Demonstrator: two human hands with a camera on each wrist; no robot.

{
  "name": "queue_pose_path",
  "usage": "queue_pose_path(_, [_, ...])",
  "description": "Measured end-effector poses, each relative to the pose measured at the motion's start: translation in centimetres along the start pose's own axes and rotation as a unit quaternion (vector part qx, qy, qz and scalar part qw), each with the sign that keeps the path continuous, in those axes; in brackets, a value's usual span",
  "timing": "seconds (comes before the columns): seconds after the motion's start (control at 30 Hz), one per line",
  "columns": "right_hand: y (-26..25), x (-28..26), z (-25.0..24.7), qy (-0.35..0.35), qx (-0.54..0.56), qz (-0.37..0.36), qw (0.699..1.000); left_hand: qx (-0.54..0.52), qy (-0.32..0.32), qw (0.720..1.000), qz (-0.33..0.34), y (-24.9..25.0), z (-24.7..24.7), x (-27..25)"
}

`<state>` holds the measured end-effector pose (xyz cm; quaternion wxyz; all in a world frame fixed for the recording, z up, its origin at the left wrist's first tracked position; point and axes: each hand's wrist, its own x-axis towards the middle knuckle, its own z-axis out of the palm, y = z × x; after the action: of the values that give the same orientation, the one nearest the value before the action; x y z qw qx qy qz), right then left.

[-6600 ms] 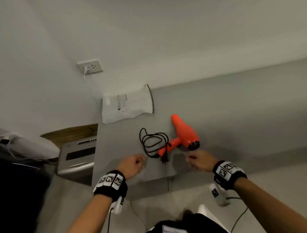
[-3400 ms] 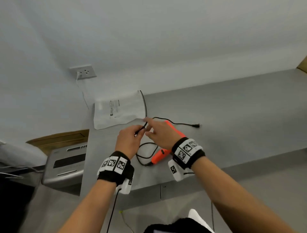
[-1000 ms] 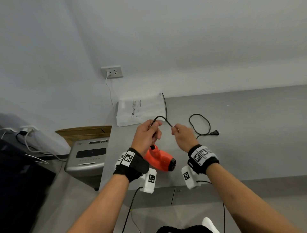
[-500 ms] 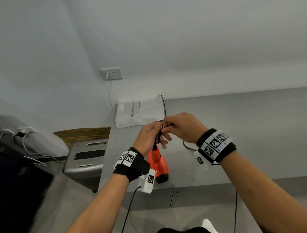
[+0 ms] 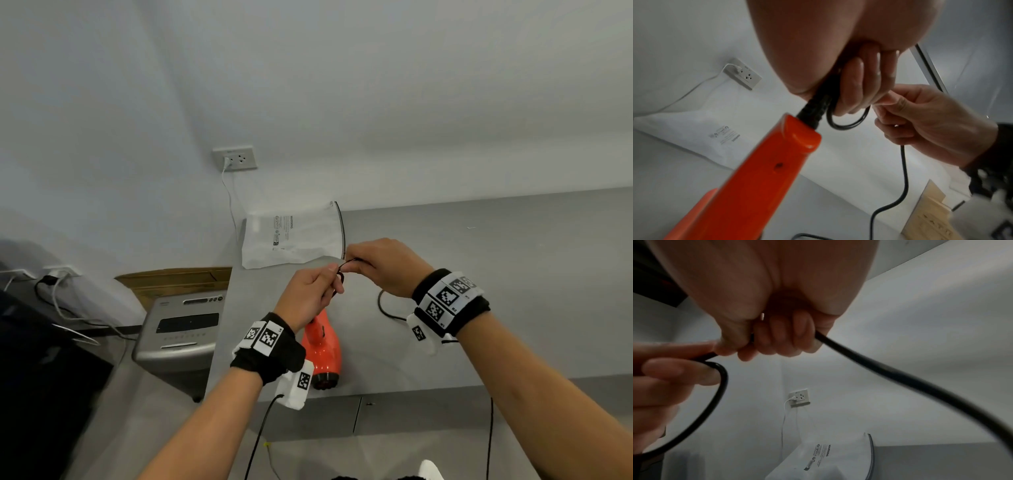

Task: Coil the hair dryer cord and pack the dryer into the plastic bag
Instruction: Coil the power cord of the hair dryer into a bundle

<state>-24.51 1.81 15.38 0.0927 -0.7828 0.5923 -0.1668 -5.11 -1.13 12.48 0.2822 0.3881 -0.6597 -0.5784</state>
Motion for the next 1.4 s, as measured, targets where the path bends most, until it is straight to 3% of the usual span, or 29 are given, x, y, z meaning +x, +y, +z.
queue_pose_path(0.07, [0.1,0.0,0.4,0.019,0.011,0.011,1.0,-0.037,-0.023,0.999,-0.004,0.1,-0.5,-0.1])
queue_pose_path(0.23, [-0.5,-0.8,4.7,0.057,0.129,0.129,0.982,-0.076,-0.068,0.994,0.047,-0.1,-1.0,-0.1])
queue_pose_path(0.3, [-1.1,-1.7,6.7,0.025,0.148,0.147,0.978,-0.088,-0.079,0.992,0.049,-0.2,-0.7,-0.2])
queue_pose_path(0.4, [-2.7,-2.9,9.1,-0.069,0.114,0.107,0.985,-0.103,-0.077,0.991,0.027,-0.1,-0.6,-0.2])
queue_pose_path(0.47, [-3.4,-3.4,9.2,-0.077,0.122,0.098,0.985,-0.107,-0.067,0.992,0.015,-0.3,-0.7,-0.1])
queue_pose_path(0.63, [-4.5,-4.0,4.7,-0.152,0.023,0.037,0.987,-0.117,-0.03,0.993,0.017,-1.2,-1.0,0.2])
queue_pose_path(0.8, [-3.3,-2.2,-0.3,-0.071,0.0,-0.014,0.997,-0.053,-0.03,0.998,0.01,-0.8,-0.5,0.5])
queue_pose_path(0.93, [-2.3,-1.2,-0.1,-0.06,0.011,-0.043,0.997,-0.075,-0.028,0.997,0.017,-0.1,-0.1,0.6])
queue_pose_path(1.1, [-0.6,-0.8,0.9,0.006,-0.043,0.015,0.999,-0.067,-0.007,0.997,0.025,0.2,0.2,0.0])
queue_pose_path(1.2, [-0.1,-0.6,1.6,0.017,0.022,0.053,0.998,-0.067,-0.003,0.997,0.024,0.1,0.1,0.1])
queue_pose_path(1.4, [-0.4,-0.4,2.3,-0.019,0.161,0.038,0.986,-0.073,0.002,0.997,0.02,0.2,-0.1,0.0])
